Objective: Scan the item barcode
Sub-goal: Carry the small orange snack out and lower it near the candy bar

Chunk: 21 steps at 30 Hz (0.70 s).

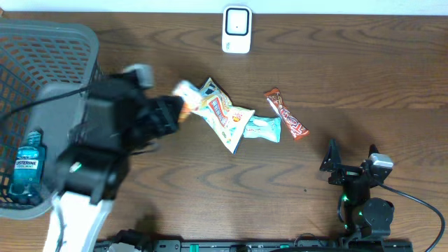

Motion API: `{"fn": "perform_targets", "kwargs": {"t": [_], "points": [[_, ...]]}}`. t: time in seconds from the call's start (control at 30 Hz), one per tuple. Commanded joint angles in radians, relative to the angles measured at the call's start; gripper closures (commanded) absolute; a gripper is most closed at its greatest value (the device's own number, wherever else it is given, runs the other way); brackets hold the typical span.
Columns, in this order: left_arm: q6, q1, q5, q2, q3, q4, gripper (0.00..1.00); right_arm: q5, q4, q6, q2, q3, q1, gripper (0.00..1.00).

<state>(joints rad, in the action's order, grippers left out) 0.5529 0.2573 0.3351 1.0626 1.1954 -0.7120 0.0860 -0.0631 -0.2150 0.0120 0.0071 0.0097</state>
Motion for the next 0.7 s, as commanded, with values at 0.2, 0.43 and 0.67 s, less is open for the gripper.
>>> {"fn": "perform_targets", "kwargs": {"t": [0.2, 0.43, 0.67], "points": [[-0.016, 0.306, -0.172, 0.317, -0.013, 0.133, 0.93, 0.009, -0.001, 0.014, -0.005, -0.002, -0.004, 0.01], [0.032, 0.464, -0.171, 0.567, -0.013, 0.298, 0.93, 0.009, -0.001, 0.014, -0.005, -0.002, -0.004, 0.01], [0.081, 0.579, -0.171, 0.74, -0.013, 0.476, 0.93, 0.009, -0.001, 0.014, -0.005, -0.002, -0.004, 0.01]]}}
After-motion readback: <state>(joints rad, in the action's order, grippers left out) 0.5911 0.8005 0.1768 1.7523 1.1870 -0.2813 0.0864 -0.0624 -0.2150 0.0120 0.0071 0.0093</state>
